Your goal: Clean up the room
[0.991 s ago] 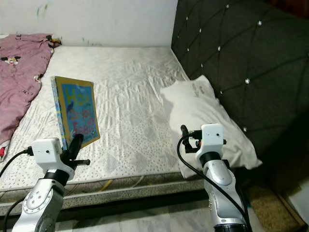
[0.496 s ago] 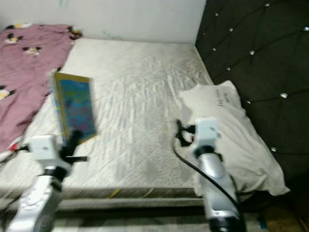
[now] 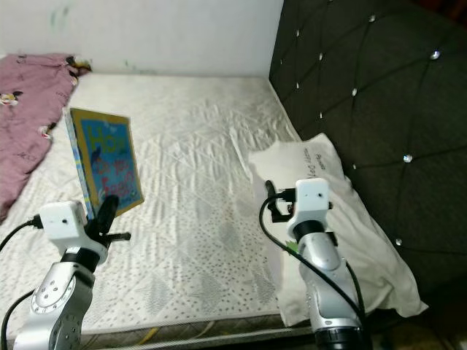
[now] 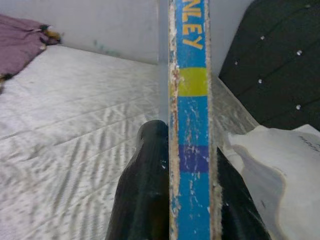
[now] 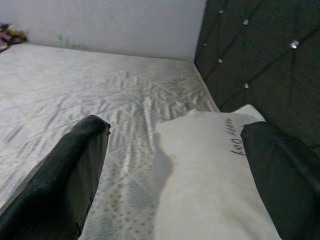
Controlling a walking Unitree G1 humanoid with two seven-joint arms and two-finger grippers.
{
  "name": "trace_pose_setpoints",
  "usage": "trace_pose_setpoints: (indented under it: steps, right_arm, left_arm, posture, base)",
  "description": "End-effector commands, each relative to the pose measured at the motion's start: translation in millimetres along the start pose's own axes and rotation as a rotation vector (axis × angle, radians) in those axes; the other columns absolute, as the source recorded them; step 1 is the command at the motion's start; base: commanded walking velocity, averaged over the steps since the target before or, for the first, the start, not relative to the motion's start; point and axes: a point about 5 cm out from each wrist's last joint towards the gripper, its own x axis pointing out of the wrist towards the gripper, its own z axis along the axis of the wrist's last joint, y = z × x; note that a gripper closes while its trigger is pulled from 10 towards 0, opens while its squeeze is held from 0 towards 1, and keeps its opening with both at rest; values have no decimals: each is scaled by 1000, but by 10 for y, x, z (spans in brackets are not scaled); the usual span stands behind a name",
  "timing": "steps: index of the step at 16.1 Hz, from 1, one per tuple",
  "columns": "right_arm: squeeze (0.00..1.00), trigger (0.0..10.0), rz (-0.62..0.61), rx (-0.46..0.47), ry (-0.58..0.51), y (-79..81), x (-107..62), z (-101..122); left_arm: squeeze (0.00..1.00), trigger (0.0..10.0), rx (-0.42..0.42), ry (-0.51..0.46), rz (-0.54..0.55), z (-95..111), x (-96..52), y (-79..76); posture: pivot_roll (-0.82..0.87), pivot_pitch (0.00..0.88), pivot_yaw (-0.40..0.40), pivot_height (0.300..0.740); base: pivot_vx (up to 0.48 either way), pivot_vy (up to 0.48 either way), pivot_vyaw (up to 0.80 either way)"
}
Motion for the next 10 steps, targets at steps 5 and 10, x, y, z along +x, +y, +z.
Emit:
trace_pose_setpoints:
  steps: [5, 10]
  right_arm:
    - [0, 10000, -2, -49, 3, -38, -6, -15]
    - [0, 10000, -13, -27, 9, -40, -5, -24]
  left_arm:
    - [0, 10000, -18, -18, -39, 44, 28, -132]
    - [0, 10000, -46, 1, -50, 33, 73, -185]
  posture:
    - [-48, 53, -44, 740]
    - [-50, 56, -44, 740]
  base:
    - [0, 0, 0]
    - [0, 0, 306]
